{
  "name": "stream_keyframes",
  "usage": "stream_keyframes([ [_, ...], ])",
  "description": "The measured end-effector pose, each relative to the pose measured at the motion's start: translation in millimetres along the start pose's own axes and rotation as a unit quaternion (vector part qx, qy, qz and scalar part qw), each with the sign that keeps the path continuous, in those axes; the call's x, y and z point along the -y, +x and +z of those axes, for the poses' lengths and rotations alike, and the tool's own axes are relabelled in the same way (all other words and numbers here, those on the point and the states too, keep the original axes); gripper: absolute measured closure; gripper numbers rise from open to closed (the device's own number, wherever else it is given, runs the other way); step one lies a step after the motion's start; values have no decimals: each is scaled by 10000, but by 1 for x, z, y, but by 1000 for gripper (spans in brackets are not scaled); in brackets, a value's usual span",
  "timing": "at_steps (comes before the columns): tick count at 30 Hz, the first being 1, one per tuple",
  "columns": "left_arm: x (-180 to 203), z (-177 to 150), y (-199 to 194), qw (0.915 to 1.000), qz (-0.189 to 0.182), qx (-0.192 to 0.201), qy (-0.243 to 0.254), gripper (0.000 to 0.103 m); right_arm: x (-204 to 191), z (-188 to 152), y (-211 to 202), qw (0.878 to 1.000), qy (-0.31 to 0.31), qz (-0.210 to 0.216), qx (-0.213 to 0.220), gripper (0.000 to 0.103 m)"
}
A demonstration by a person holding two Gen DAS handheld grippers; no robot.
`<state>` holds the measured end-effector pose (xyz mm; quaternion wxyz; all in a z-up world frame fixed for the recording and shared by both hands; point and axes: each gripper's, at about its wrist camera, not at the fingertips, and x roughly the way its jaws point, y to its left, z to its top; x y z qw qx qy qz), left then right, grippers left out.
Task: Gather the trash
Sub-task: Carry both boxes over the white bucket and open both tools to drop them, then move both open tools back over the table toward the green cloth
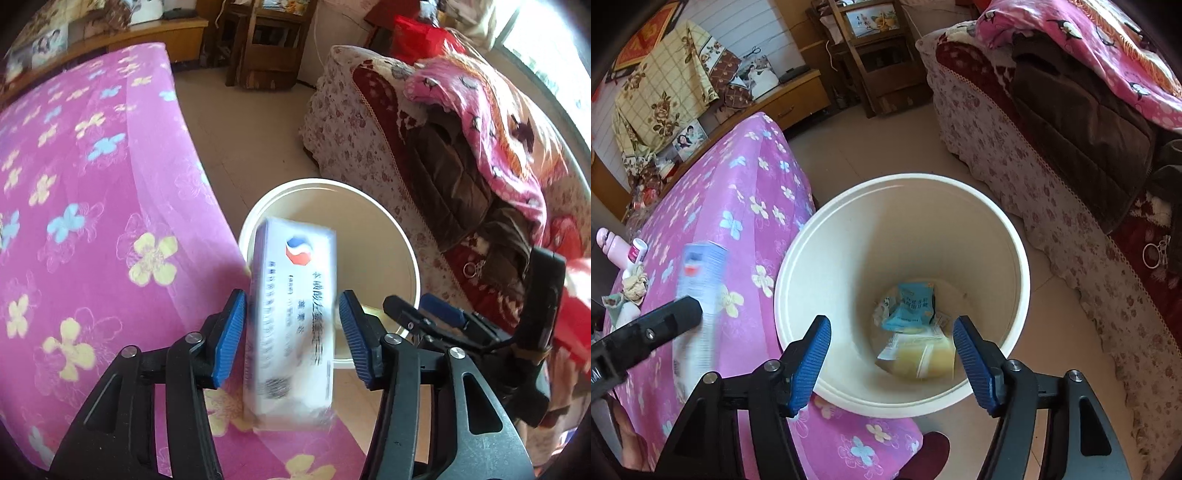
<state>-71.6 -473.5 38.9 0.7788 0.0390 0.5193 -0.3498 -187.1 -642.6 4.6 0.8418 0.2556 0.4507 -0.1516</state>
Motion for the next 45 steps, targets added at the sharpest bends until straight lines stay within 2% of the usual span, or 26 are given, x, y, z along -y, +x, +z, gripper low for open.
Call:
stream_keyframes([
  [6, -6, -1, -7, 10000, 45, 44, -41, 51, 1, -2, 0, 10000, 24, -5, -69, 37],
  [17, -18, -14, -29, 9985, 458, 279, 77, 51, -15, -4, -17, 9998, -176, -29, 19, 36],
  [28, -30, -26, -61, 9950, 786, 605, 154, 51, -56, -12, -41, 9983, -525, -1, 266, 35],
  [45, -80, -57, -113, 9852, 1348, 1060, -87, 51, -128, -33, -48, 9946, -942, 339, 269, 32],
])
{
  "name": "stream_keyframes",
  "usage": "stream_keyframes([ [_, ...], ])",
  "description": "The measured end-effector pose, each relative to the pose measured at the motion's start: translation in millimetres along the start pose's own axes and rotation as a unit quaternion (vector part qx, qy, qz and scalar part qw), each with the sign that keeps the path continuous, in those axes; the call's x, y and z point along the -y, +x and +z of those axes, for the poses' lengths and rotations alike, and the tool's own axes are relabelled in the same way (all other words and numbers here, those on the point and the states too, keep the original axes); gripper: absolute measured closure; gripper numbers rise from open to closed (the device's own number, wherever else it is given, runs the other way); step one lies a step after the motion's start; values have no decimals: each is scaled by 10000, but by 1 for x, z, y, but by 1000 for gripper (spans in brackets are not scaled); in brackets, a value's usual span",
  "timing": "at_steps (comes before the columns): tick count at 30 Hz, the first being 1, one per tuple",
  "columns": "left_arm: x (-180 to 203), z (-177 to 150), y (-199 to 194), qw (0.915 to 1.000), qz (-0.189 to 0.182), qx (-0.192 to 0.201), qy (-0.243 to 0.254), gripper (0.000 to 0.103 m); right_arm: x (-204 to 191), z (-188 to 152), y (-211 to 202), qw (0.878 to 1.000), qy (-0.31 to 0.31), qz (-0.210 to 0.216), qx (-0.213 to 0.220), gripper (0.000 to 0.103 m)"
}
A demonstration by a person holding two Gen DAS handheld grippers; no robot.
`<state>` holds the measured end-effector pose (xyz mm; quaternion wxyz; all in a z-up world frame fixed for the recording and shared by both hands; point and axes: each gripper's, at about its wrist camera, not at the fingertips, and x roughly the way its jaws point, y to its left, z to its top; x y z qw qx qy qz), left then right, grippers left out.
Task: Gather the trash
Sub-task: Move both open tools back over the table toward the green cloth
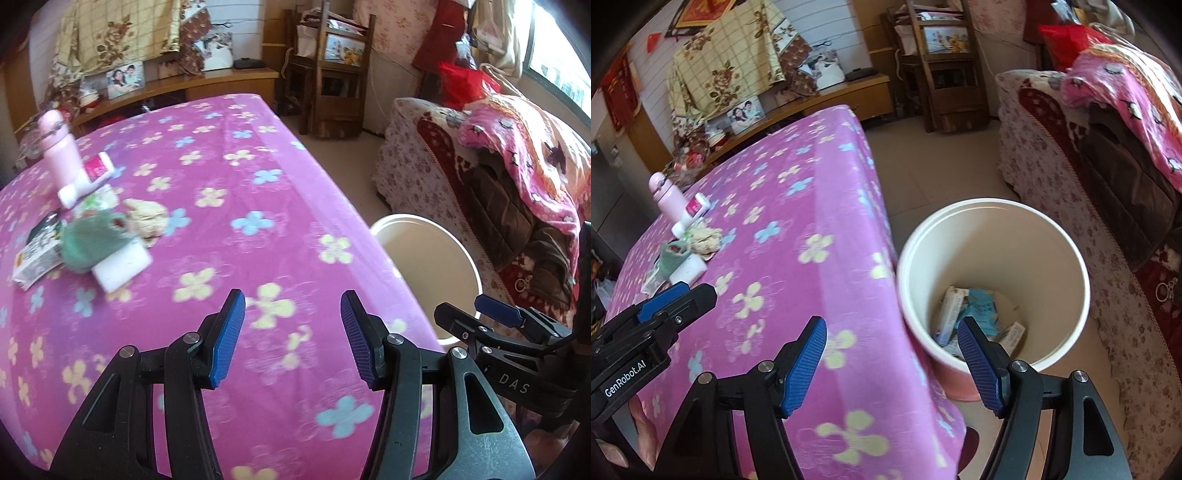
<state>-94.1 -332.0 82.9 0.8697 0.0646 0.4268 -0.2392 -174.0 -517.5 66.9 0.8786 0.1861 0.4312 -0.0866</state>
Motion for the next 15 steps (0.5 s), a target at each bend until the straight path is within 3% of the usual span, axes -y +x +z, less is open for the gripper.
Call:
stream_keyframes([
  [15, -87, -21, -27, 9976, 447, 120, -521, 51, -84, -6, 20, 9978, -530, 333, -222, 31],
])
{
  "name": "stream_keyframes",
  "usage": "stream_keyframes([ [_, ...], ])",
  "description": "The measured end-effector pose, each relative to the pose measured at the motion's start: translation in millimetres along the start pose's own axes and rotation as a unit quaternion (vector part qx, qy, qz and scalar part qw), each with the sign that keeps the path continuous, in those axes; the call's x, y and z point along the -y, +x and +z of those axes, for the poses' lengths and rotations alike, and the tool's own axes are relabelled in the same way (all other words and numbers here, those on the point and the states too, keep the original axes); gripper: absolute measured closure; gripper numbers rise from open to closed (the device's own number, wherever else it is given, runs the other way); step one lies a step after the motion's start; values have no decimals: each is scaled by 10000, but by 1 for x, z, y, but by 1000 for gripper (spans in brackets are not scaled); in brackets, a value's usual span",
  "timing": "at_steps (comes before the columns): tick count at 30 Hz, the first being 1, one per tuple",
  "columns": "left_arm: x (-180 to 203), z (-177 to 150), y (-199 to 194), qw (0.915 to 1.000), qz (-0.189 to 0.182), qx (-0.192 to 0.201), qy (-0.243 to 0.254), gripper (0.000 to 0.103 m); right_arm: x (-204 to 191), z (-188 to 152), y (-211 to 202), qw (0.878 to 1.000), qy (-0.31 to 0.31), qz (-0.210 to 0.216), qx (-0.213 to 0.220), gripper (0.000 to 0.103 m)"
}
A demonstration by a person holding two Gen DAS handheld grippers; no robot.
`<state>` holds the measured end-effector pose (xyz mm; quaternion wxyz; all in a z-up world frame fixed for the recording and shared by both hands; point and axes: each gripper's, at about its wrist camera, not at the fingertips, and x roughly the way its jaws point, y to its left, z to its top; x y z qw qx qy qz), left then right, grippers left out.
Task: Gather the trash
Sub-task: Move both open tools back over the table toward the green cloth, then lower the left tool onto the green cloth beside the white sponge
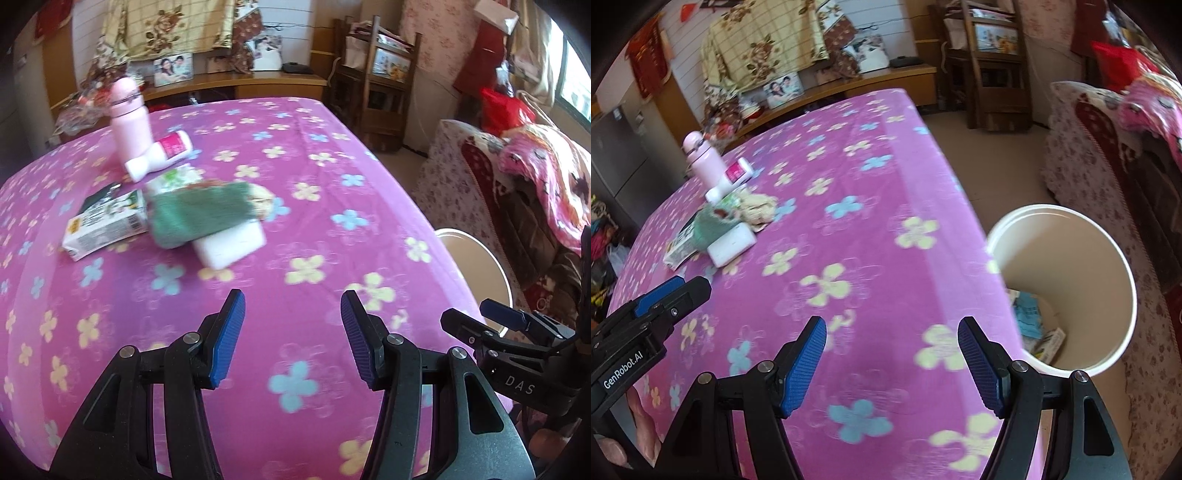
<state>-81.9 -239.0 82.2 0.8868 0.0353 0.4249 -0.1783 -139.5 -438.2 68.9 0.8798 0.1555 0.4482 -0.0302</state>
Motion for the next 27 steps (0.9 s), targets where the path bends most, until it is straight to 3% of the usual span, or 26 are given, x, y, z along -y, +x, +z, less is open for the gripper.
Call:
stream_keyframes([
  [12, -85, -2, -3, 9985, -50, -198, -510, 51, -56, 3, 32, 9984, -343, 318, -320, 29],
  [20, -106, 25, 14, 9974, -423, -222, -548, 44, -76, 4, 47, 9964, -537, 454, -471, 29],
  [27, -112, 68, 37, 9939, -652, -90, -885, 41, -72, 11, 48, 9963, -480, 512, -494, 29],
])
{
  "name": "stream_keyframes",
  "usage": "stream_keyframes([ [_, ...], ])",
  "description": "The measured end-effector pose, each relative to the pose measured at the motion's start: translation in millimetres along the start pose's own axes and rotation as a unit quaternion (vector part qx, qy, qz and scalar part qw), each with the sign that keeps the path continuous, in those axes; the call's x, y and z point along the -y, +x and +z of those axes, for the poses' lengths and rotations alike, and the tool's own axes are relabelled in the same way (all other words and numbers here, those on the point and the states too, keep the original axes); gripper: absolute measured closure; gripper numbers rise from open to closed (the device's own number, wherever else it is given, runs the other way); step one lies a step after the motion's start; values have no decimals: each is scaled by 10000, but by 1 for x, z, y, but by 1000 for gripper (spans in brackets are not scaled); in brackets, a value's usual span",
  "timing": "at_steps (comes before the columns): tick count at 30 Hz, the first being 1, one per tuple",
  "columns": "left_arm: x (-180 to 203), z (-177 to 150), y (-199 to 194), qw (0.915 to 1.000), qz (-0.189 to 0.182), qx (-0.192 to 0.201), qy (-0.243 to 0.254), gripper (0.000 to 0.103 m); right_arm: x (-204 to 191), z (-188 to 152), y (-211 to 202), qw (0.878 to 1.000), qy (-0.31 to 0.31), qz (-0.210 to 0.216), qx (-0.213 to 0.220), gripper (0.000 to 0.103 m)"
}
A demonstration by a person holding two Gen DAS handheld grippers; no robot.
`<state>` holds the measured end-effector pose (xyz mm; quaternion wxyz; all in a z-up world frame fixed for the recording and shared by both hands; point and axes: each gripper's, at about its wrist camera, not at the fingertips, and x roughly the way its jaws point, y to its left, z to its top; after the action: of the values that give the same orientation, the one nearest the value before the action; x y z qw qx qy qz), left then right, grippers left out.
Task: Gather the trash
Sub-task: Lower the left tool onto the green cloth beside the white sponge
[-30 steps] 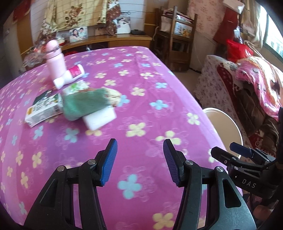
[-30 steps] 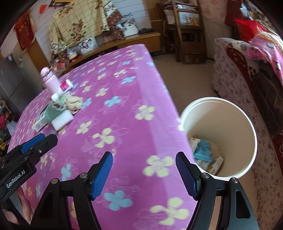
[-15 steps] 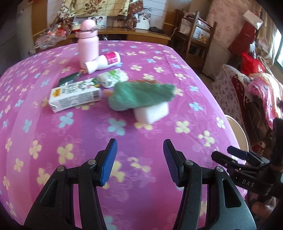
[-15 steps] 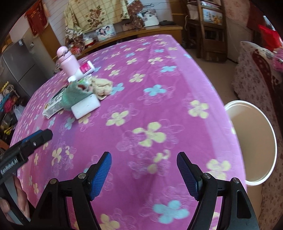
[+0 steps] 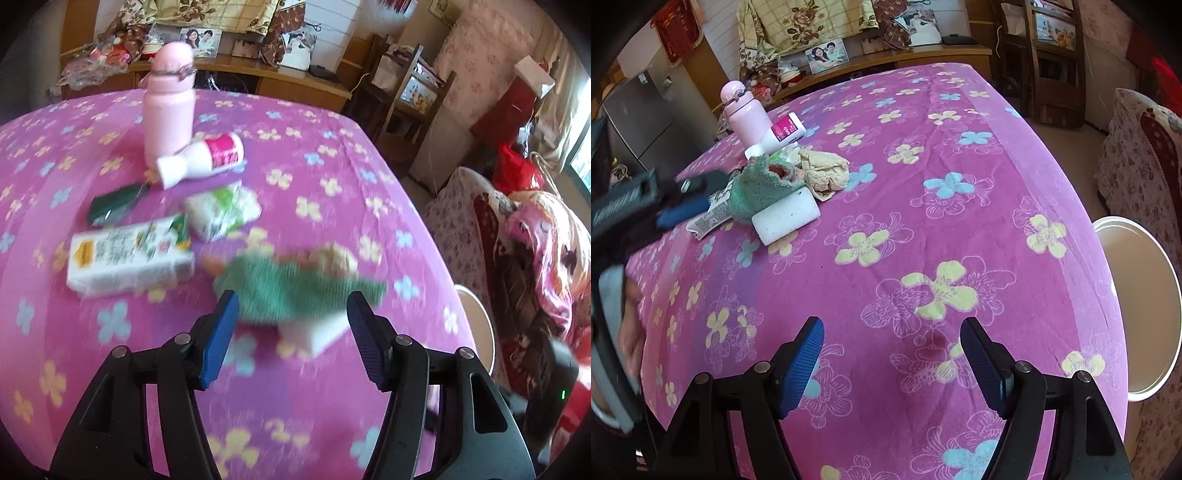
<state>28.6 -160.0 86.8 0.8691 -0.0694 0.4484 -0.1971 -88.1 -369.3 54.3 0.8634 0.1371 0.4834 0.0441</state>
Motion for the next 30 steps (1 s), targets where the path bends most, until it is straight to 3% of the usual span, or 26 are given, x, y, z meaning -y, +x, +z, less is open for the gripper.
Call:
stream_keyframes([
  [7, 0, 25, 37, 9998, -20, -173, -30, 41, 4, 4, 4, 10000, 15, 35, -33, 29],
  [12, -6, 6, 28, 9973, 71, -447, 582, 41, 6, 6, 7, 10000, 19, 48, -76, 29],
  [15, -26, -14, 26, 9931, 142, -940, 687, 39, 2, 7, 9, 9999, 33, 104, -72, 29],
  [18, -49, -26, 12, 9933, 219, -1012, 516, 40, -7, 7, 8, 9999, -62, 146, -42, 29],
  [21, -62, -29, -6, 9960, 252, -791, 336, 40, -15, 8, 10, 9997, -142, 174, -56, 29],
  [30, -73, -25, -16, 9952, -349, -577, -706, 39, -24, 7, 10, 9995, -210, 207, -89, 28],
])
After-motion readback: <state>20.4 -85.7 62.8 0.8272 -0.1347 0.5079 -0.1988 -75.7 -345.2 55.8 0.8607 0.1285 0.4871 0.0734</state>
